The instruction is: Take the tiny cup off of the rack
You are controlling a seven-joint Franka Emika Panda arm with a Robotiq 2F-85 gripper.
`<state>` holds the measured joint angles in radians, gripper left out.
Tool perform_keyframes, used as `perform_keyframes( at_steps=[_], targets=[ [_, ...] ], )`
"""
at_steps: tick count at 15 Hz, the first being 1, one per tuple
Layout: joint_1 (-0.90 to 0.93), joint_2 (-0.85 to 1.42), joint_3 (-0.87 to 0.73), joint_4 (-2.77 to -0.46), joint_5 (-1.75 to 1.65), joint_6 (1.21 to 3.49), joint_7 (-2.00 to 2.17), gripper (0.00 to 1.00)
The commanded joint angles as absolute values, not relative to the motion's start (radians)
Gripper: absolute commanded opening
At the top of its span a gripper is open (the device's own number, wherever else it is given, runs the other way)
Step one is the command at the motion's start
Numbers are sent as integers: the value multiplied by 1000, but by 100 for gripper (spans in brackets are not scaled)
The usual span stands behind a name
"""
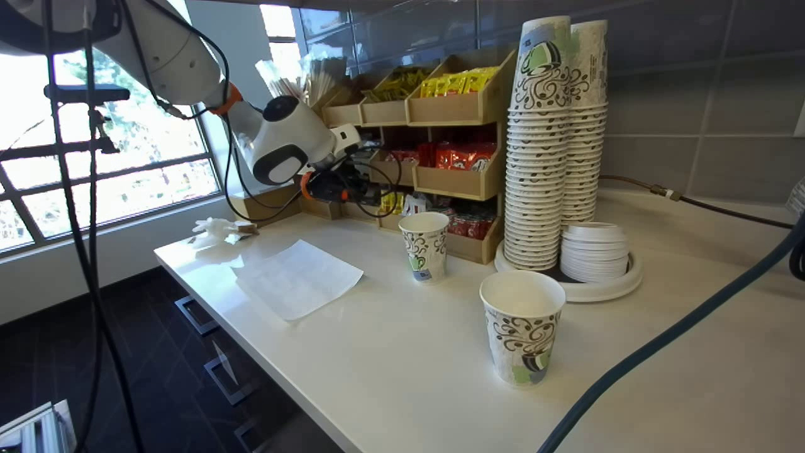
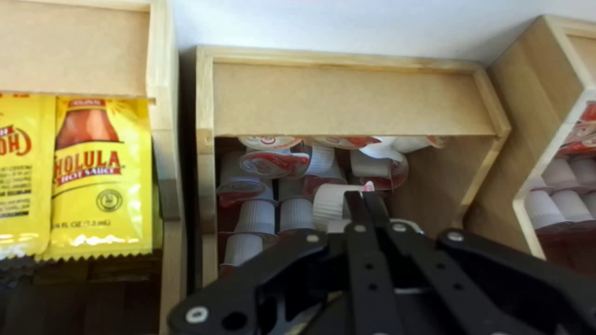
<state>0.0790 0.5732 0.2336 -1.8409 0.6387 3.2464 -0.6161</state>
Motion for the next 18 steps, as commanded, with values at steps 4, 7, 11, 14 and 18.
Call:
perform_keyframes(
  at_steps=[4,7,11,14,18],
  targets=[
    [-3,423,298,-1989,656,3120,-632,0],
    [-48,369,331,-2041,667,3052,-641,0],
    [-133,308,403,-2099,711,2993,-674,0],
    [-247,295,520,-2120,838,2940,-773,0],
    [-373,282,616,-2158,1033,2862,-911,0]
  ],
)
